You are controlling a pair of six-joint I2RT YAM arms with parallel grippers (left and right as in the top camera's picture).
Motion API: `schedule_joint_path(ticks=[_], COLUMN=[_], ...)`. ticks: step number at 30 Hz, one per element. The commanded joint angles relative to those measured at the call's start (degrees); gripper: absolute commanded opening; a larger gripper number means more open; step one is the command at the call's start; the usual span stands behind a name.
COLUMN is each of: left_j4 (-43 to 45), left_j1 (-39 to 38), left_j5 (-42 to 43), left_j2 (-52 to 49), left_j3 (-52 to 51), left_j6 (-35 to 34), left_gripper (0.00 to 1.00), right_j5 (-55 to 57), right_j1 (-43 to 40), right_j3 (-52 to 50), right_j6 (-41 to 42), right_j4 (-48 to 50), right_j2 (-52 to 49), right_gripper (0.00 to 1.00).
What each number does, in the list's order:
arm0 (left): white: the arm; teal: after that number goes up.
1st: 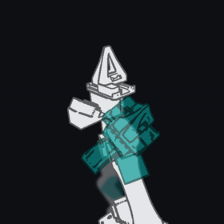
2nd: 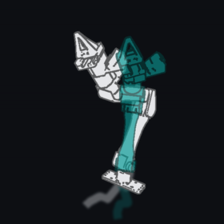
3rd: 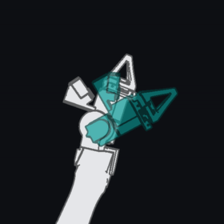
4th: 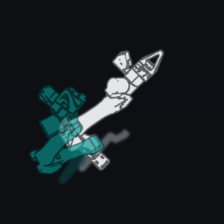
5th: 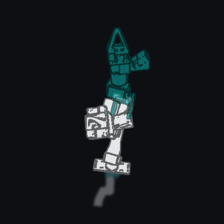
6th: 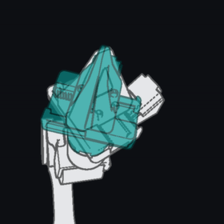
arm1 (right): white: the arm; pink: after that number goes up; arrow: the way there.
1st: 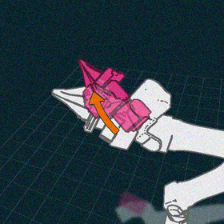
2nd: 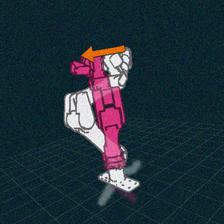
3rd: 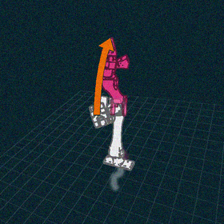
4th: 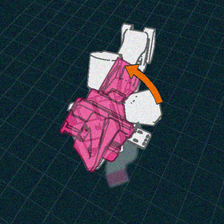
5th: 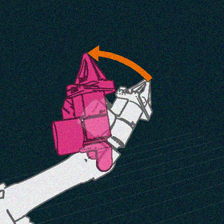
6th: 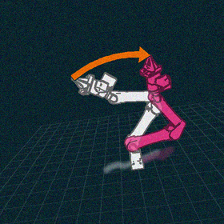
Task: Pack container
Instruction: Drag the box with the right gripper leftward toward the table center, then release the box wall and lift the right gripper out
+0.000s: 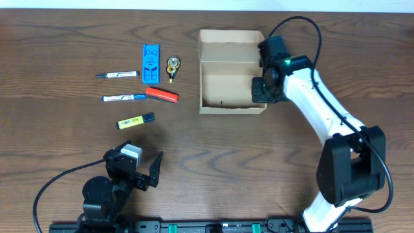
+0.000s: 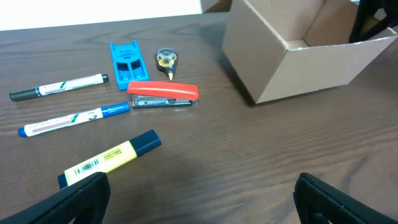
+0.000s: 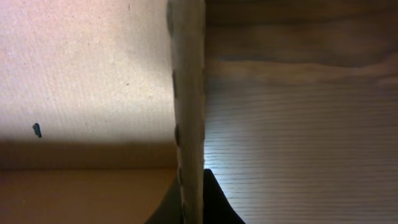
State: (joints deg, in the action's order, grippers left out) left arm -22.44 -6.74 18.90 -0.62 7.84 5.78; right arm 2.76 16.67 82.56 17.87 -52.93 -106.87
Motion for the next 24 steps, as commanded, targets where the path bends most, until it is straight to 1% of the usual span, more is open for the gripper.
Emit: schedule_joint_path(ticks=[1,16,24], left_j4=[0.02,0.02,0.02], left_j1=[0.35,0.35,0.35], left_j5=[0.20,0.20,0.20], left_j2=[0.33,0.33,0.33], left_j3=[-1.20,-1.20,-1.20], left_j6=[-0.85,-0.85,-0.85], left_gripper=[0.95,0.95,0.95], right_j5=[2.40,2.34,1.70], right_j1=[2.47,4.17,4.55], right_j3=[0.98,1.01,1.01], right_j6=[3.02,8.31,8.28], right_j4=[0.26,-0.61,-0.70], right_j2=[-0.33,-2.93,-2.93], right_gripper=[0.01,0.01,0.01])
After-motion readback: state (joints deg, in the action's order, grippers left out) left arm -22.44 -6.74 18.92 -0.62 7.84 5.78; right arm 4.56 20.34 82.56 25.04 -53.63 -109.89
